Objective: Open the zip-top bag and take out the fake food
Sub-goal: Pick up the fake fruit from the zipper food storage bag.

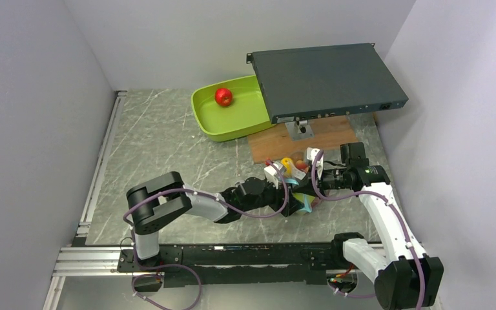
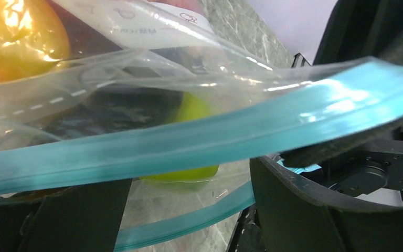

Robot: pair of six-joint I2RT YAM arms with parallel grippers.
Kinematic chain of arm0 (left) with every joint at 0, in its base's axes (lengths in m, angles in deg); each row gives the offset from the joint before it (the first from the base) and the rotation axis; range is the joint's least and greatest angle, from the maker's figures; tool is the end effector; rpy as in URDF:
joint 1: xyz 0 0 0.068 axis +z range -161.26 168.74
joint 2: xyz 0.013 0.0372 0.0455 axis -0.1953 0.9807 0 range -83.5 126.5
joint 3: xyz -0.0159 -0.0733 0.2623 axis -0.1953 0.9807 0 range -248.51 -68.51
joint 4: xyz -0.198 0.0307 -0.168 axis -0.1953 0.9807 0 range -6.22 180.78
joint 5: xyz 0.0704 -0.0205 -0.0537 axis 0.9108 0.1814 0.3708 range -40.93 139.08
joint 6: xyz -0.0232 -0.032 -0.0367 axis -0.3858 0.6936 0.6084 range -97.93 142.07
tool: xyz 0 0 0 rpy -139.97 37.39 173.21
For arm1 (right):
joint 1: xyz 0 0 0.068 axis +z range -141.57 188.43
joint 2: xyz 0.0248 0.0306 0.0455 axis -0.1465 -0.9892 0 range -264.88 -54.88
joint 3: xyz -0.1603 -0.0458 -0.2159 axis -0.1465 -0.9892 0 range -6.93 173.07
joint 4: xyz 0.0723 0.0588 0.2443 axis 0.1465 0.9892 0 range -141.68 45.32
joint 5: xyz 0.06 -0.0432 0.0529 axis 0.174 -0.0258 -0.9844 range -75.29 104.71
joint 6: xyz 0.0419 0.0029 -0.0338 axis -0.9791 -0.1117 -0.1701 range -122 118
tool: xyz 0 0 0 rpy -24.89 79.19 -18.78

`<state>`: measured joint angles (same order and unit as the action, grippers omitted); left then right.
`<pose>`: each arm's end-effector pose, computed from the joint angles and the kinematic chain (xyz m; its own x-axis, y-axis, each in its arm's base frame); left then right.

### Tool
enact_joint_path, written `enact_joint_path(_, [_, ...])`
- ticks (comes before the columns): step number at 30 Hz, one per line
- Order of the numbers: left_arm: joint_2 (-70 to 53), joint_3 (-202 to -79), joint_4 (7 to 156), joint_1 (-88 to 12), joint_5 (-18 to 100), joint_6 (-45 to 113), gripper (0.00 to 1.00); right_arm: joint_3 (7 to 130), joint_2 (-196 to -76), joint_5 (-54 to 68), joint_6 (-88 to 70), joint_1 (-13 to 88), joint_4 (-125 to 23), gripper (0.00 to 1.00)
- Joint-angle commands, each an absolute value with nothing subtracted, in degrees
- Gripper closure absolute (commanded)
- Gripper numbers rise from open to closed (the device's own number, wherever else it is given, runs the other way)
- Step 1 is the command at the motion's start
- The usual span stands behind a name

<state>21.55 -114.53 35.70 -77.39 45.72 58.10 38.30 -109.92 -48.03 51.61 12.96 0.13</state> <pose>0.1494 -0.3424 0.1684 -0.6129 -0.0661 -0.7874 0.7119 0.3864 -0.5865 0.1604 0.0444 0.2677 -0.1522 -0.3819 -0.9116 -0.9774 0.1951 0.0814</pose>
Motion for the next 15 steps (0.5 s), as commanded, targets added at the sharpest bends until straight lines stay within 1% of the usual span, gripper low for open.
enact_joint_path(1, [23.1, -115.5, 36.4, -77.2, 47.1, 57.0, 0.15, 39.0, -110.0, -53.7, 54.3, 14.5, 1.0, 1.00])
enact_joint_path(3, [23.6, -115.6, 37.1, -77.2, 48.7, 57.1, 0.16, 39.2, -110.0, -54.0, 54.2, 14.9, 1.0, 1.00])
enact_joint_path(7, [25.2, -116.0, 37.3, -77.2, 48.9, 56.7, 0.25, 39.7, -109.5, -54.0, 54.0, 15.0, 1.2, 1.00])
enact_joint_path(9, [25.4, -115.1, 35.6, -77.2, 48.9, 56.4, 0.28, 40.0, -109.2, -53.7, 53.3, 15.1, 1.0, 1.00])
enact_joint_path(12, [25.1, -113.5, 32.7, -77.2, 48.7, 55.2, 0.26, 40.5, -108.9, -53.5, 52.8, 15.0, 1.1, 1.00])
enact_joint_path(15, [25.4, -113.1, 30.7, -77.2, 46.6, 54.3, 0.19, 40.9, -108.9, -54.0, 53.3, 15.0, 1.9, 1.00])
